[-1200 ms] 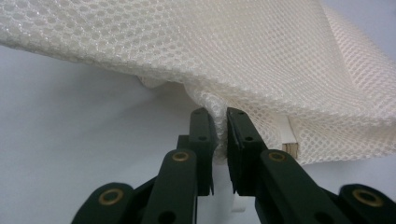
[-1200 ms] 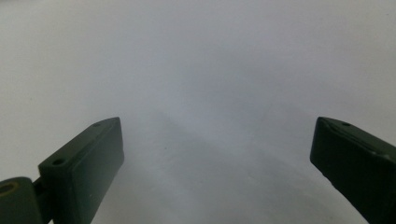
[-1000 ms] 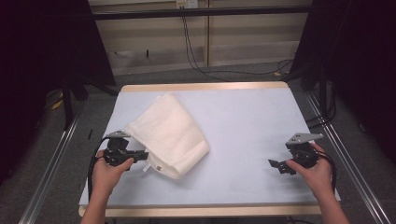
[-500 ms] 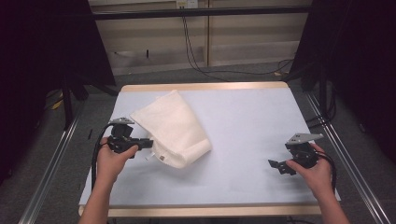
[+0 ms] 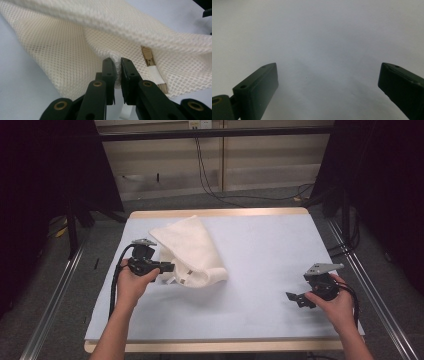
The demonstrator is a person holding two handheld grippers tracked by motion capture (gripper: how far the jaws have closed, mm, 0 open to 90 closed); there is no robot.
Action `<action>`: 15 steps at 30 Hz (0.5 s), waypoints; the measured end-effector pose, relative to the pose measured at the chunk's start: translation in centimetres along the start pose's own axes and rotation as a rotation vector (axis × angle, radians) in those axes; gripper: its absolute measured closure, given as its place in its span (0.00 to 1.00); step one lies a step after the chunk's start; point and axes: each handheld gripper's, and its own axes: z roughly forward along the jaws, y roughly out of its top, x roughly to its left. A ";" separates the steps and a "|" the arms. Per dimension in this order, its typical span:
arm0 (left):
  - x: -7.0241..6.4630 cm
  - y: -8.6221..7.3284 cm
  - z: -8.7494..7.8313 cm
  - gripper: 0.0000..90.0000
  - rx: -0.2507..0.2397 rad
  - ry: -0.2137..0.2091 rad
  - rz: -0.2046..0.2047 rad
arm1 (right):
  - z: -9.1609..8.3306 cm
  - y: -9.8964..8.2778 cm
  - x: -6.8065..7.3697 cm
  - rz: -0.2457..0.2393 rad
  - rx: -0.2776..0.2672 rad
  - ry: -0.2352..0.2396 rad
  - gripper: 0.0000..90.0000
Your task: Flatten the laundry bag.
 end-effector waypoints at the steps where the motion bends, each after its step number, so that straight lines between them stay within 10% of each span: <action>1: -0.1 0.2 0.5 0.92 -0.010 -0.012 -0.013 | 0.0 0.0 0.0 -0.004 -0.002 -0.004 0.03; 15: -1.6 2.1 3.2 0.92 -0.009 -0.031 0.016 | 0.1 0.0 0.2 -0.011 0.000 0.007 0.03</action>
